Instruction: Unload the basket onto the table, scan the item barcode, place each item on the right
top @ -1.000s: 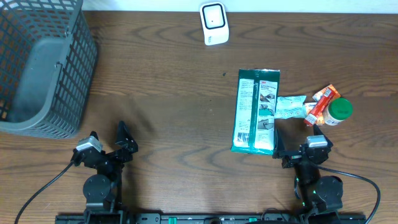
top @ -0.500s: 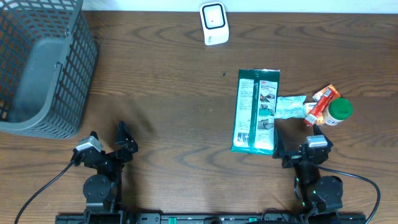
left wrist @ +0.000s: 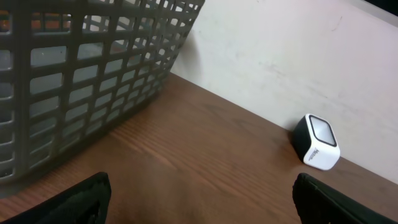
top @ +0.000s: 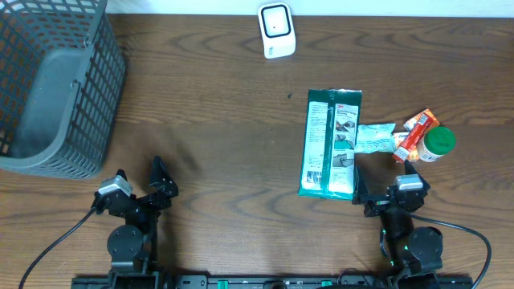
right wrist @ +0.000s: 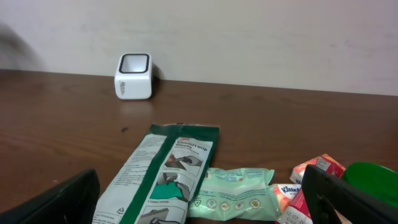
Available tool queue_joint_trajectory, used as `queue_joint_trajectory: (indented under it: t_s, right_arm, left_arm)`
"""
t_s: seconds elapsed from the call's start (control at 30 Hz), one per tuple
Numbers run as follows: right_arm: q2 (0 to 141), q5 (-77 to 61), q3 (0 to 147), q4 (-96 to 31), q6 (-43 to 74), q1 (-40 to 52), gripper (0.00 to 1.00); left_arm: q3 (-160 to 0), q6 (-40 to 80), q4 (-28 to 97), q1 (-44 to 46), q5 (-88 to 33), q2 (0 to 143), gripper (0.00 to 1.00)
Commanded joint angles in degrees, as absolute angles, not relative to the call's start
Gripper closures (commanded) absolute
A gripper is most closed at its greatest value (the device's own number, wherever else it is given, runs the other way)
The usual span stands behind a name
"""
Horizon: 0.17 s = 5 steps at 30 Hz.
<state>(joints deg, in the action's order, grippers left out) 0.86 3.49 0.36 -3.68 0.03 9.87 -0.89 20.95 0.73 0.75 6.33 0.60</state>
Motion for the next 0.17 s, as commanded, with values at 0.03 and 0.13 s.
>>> queue_joint_trajectory:
  t_s: [0.03, 0.13]
  right_arm:
    - [0.6, 4.0, 0.3, -3.9, 1.0, 9.6, 0.01]
    - [0.6, 4.0, 0.3, -3.9, 1.0, 9.6, 0.01]
  left_arm:
    - [-0.2, 20.2, 3.5, 0.5, 7.1, 0.7, 0.06]
    - [-0.2, 20.2, 3.5, 0.5, 7.1, 0.7, 0.06]
